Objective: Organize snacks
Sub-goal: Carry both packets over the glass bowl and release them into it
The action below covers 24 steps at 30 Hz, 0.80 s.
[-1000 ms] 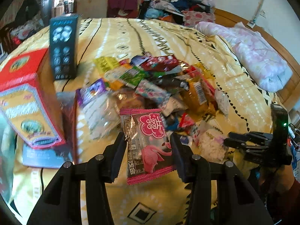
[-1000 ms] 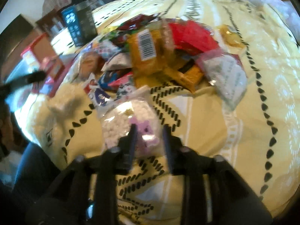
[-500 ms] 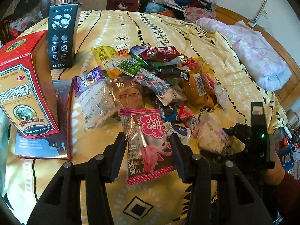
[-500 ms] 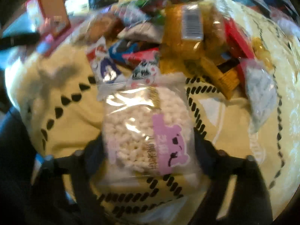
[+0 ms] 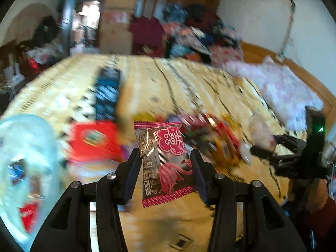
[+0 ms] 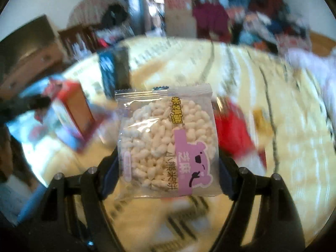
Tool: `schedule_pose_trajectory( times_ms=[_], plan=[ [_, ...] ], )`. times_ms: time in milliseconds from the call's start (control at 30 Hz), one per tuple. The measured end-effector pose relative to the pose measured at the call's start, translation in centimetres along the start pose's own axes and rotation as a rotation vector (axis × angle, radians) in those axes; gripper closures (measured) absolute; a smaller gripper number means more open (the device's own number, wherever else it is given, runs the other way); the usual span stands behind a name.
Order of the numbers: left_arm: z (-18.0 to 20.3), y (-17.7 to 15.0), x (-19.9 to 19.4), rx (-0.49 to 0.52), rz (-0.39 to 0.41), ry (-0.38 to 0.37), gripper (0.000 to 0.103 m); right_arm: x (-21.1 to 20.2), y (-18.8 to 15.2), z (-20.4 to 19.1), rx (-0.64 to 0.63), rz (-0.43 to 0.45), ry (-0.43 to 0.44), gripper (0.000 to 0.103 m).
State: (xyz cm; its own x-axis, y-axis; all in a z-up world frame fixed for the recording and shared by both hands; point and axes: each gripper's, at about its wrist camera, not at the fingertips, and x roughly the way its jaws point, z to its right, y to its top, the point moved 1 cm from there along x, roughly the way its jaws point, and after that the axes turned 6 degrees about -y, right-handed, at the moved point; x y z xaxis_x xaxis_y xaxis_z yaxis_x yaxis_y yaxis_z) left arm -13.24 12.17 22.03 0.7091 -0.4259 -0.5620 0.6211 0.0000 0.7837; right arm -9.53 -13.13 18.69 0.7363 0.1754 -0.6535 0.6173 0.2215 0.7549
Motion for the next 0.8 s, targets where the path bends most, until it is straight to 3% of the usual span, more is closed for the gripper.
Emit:
schedule_pose_trajectory(
  times_ms=[200,333,567,800],
  plan=[
    [-9.1,1.9,-7.3,-0.123,0.126,0.168,0.054,-0.7,8.4,-9.7,-0.114,0.135,0.145,0.024],
    [-15.6,1.0,-11.4,-0.21,0.162,0.32,0.054,0.6,11.3,-17.3,-0.191,0.144,0.282,0.024],
    [-21.5,-2.2,-13.0,-0.289,0.117,0.451,0.054,4.6,11.8,-27.9,-0.291,0.054,0.449,0.024],
    [-22.5,-4.0,-12.0,-0.31,0.08,0.467,0.054,7.6,10.2,-33.9,-0.343,-0.062,0.511,0.024]
  ],
)
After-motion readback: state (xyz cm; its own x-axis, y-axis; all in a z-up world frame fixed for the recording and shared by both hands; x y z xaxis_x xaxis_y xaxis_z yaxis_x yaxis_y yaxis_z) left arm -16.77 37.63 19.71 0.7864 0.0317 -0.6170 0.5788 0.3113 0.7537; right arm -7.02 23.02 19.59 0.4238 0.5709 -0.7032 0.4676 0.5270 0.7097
